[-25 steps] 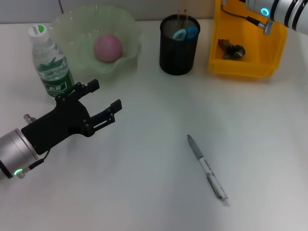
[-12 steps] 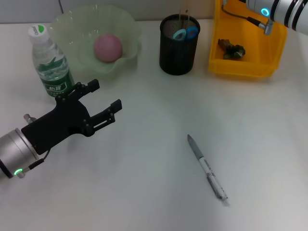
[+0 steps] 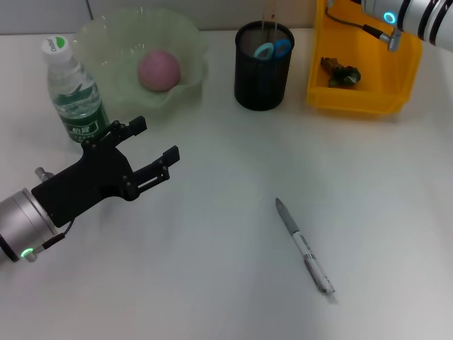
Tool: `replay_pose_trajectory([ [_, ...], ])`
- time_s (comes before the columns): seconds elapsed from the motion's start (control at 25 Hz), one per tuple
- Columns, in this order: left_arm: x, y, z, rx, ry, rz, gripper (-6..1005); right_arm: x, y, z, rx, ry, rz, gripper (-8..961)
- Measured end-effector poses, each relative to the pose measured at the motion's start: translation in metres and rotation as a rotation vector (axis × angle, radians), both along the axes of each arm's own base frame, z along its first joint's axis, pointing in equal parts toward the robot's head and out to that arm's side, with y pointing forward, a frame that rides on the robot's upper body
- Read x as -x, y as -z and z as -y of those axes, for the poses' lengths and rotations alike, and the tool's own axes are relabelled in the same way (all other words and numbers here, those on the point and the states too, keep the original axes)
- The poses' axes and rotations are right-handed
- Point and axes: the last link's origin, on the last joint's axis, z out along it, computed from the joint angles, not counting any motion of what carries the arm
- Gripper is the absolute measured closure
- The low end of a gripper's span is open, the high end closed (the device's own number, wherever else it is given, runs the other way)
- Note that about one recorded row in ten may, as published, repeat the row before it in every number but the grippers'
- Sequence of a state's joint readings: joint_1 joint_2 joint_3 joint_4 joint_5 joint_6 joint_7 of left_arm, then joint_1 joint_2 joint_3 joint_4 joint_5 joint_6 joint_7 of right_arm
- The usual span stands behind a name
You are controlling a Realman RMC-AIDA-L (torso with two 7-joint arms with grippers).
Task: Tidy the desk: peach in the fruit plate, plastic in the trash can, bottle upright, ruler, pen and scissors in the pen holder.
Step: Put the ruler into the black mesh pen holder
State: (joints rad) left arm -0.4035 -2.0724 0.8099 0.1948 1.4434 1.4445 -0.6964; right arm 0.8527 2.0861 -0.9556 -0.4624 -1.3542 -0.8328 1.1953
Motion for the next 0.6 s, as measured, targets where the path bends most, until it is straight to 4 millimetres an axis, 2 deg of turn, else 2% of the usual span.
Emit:
replay_pose_trajectory([
  [0.2,-0.0005,-0.0001,-0.0004,0.0,0.002,0.001,197,0.0018,0.0041,0.0014,0.014,-0.014,0.023,543],
  [0.44,-0.0006,-0.0002,-0.0004,-0.001,0.002,0.001,197,0.0024,0.0041,0.0014,0.014,-0.018,0.026,379],
  [0.6,-0.0006,-0.0003,-0.0005,-0.001,0.002,0.002,197,0.0023,0.0037,0.0011,0.012,-0.017,0.027,366],
])
